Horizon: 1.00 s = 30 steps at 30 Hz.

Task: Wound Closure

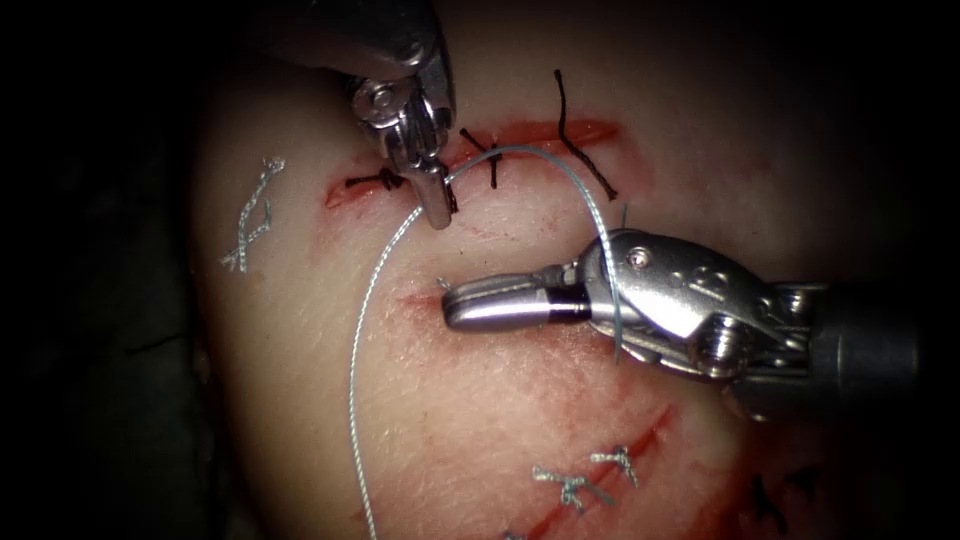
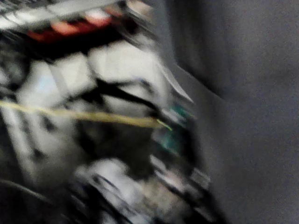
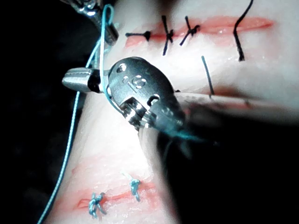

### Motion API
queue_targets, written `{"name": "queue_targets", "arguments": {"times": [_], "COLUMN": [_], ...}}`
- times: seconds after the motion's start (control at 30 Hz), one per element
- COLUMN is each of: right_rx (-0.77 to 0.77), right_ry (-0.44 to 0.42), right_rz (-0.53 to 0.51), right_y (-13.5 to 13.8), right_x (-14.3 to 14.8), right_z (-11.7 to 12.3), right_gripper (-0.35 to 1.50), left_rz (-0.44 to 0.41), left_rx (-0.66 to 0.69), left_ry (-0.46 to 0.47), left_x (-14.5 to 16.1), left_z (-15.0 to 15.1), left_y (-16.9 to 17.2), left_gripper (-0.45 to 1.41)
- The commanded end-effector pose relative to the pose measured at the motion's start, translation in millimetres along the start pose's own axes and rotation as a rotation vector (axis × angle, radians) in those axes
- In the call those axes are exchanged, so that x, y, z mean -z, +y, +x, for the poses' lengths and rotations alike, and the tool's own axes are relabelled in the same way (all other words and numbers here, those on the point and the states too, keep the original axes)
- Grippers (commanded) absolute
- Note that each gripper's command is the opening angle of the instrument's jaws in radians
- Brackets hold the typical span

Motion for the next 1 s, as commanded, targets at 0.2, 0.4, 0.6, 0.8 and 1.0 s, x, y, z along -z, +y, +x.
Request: {"name": "queue_targets", "arguments": {"times": [0.2,0.4,0.6,0.8,1.0], "right_rx": [0.061,0.207,0.284,0.354,0.433], "right_ry": [0.102,0.104,-0.012,-0.243,-0.449], "right_rz": [-0.240,-0.369,-0.557,-0.498,-0.457], "right_y": [0.7,0.7,0.5,1.2,1.1], "right_x": [-0.7,-0.6,-0.5,0.1,0.2], "right_z": [1.2,1.5,0.1,-0.8,-2.8], "right_gripper": [-0.35,-0.35,-0.35,-0.35,-0.35], "left_rz": [-0.108,-0.151,-0.161,-0.172,-0.169], "left_rx": [-0.038,-0.051,-0.051,-0.063,-0.076], "left_ry": [0.036,0.064,0.085,0.089,0.099], "left_x": [-3.6,-4.0,-4.4,-2.9,-0.5], "left_z": [-0.7,-1.7,-2.0,-1.8,-1.2], "left_y": [2.7,4.8,6.5,7.9,9.5], "left_gripper": [-0.45,-0.45,-0.45,-0.45,-0.45]}}
